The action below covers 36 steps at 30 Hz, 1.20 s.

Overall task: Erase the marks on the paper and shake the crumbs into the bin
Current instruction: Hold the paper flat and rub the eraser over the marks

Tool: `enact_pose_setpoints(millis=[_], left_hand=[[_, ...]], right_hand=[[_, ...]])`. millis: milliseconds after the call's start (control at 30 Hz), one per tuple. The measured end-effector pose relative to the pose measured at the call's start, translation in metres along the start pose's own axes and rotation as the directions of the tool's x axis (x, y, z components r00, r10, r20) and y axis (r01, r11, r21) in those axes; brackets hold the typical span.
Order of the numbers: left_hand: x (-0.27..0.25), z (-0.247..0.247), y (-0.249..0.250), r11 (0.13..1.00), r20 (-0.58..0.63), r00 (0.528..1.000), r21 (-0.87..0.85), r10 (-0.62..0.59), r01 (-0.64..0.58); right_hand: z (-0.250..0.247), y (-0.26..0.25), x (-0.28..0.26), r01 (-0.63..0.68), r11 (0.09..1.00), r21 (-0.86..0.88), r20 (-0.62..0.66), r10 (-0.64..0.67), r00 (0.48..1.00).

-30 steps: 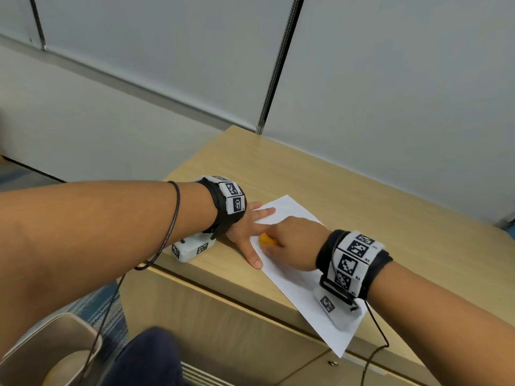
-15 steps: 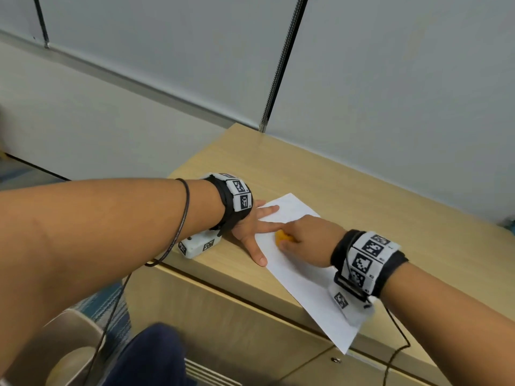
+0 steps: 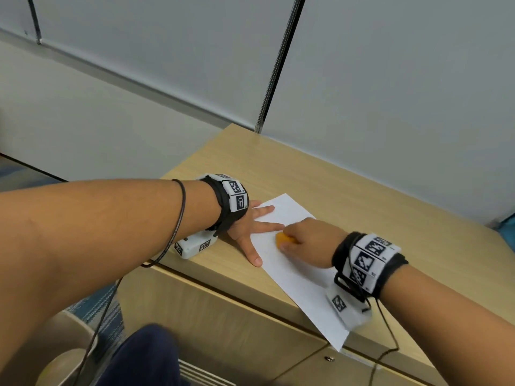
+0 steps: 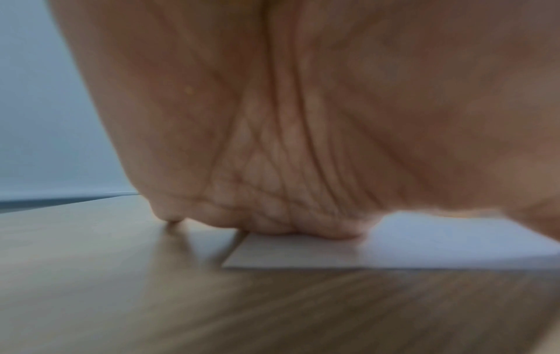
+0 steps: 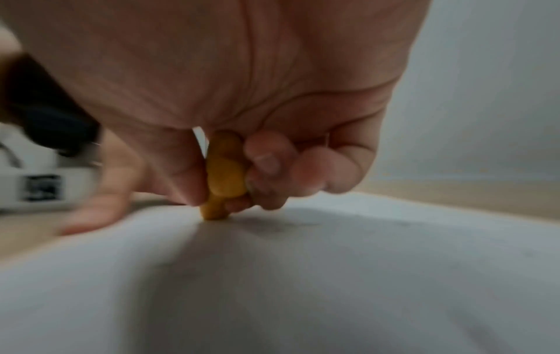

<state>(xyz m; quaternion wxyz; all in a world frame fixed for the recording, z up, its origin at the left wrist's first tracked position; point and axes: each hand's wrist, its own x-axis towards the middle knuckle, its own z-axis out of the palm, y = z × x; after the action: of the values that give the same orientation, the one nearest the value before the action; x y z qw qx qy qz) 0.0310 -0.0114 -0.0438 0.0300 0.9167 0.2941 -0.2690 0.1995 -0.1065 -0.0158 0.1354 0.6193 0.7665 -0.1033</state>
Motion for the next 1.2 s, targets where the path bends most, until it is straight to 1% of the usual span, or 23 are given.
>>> enact_pose_setpoints(millis=[33, 67, 100, 167, 200, 267, 333, 400, 467, 500, 567, 633, 700, 733, 867, 900, 933, 1067, 1200], left_hand=[[0.001, 0.001, 0.0, 1.0, -0.004, 1.0, -0.007, 0.0, 0.0], [0.001, 0.002, 0.0, 1.0, -0.01, 1.0, -0.014, 0.002, -0.002], [0.001, 0.003, -0.001, 1.0, -0.019, 1.0, -0.018, 0.006, -0.006], [0.001, 0.005, -0.002, 1.0, -0.026, 1.0, -0.014, 0.013, -0.013], [0.001, 0.005, -0.002, 1.0, -0.023, 1.0, -0.013, 0.013, -0.013], [0.002, 0.003, -0.002, 1.0, -0.015, 1.0, -0.018, 0.006, -0.006], [0.001, 0.002, -0.001, 1.0, -0.015, 1.0, -0.017, 0.002, -0.003], [0.0, 0.001, -0.001, 1.0, -0.011, 1.0, -0.02, -0.006, 0.006], [-0.003, 0.0, 0.0, 1.0, -0.001, 1.0, -0.02, -0.008, 0.008], [-0.005, -0.001, 0.002, 1.0, 0.001, 1.0, -0.02, -0.009, 0.009], [-0.009, -0.004, 0.005, 1.0, 0.014, 1.0, -0.017, -0.012, 0.013], [-0.016, -0.011, 0.007, 1.0, 0.043, 0.999, 0.002, -0.012, 0.012], [-0.024, -0.016, 0.009, 1.0, 0.064, 0.998, 0.023, -0.013, 0.011], [-0.026, -0.019, 0.009, 0.999, 0.055, 0.998, 0.032, -0.017, 0.015], [-0.022, -0.025, 0.004, 0.998, -0.081, 0.997, 0.063, -0.006, 0.011], [-0.019, -0.027, 0.002, 0.998, -0.096, 0.995, 0.067, 0.004, 0.002], [-0.016, -0.028, 0.001, 0.998, -0.091, 0.996, 0.07, 0.01, -0.003], [-0.005, -0.021, -0.001, 0.999, -0.003, 0.999, 0.033, 0.036, -0.036], [0.002, -0.014, -0.004, 0.999, -0.002, 0.999, -0.006, 0.046, -0.046]], right_hand=[[-0.001, 0.004, 0.001, -0.022, 1.0, 0.0, -0.023, 0.022, 0.999], [0.001, 0.002, 0.001, -0.011, 1.0, -0.011, -0.03, 0.011, 0.999], [0.005, -0.003, -0.001, 0.03, 0.999, -0.031, -0.023, -0.031, 0.999], [0.011, -0.013, -0.005, 0.106, 0.993, -0.044, 0.035, -0.105, 0.994], [0.011, -0.012, -0.006, 0.108, 0.994, -0.024, 0.053, -0.106, 0.993], [0.004, 0.002, -0.001, 0.035, 0.999, 0.019, 0.046, -0.036, 0.998], [0.002, 0.012, 0.002, -0.024, 0.999, 0.023, -0.009, 0.024, 1.0], [0.007, 0.008, 0.0, 0.017, 1.0, 0.004, -0.003, -0.017, 1.0], [0.011, 0.002, -0.004, 0.061, 0.998, 0.03, 0.037, -0.062, 0.997], [0.011, 0.003, -0.006, 0.045, 0.997, 0.067, 0.044, -0.048, 0.998], [0.008, 0.012, -0.007, -0.028, 0.989, 0.142, 0.048, 0.021, 0.999], [0.007, 0.019, -0.009, -0.046, 0.988, 0.146, 0.045, 0.04, 0.998], [0.009, 0.02, -0.012, -0.013, 0.993, 0.114, 0.04, 0.009, 0.999], [0.01, 0.02, -0.014, 0.008, 0.995, 0.103, 0.033, -0.012, 0.999], [0.012, 0.023, -0.017, 0.059, 0.993, 0.1, 0.026, -0.062, 0.998], [0.012, 0.024, -0.017, 0.064, 0.992, 0.104, 0.021, -0.066, 0.998], [0.012, 0.025, -0.017, 0.07, 0.991, 0.111, 0.015, -0.072, 0.997], [0.009, 0.022, -0.012, 0.115, 0.98, 0.159, -0.014, -0.114, 0.993], [0.001, 0.014, 0.01, 0.12, 0.988, 0.099, 0.033, -0.124, 0.992]])
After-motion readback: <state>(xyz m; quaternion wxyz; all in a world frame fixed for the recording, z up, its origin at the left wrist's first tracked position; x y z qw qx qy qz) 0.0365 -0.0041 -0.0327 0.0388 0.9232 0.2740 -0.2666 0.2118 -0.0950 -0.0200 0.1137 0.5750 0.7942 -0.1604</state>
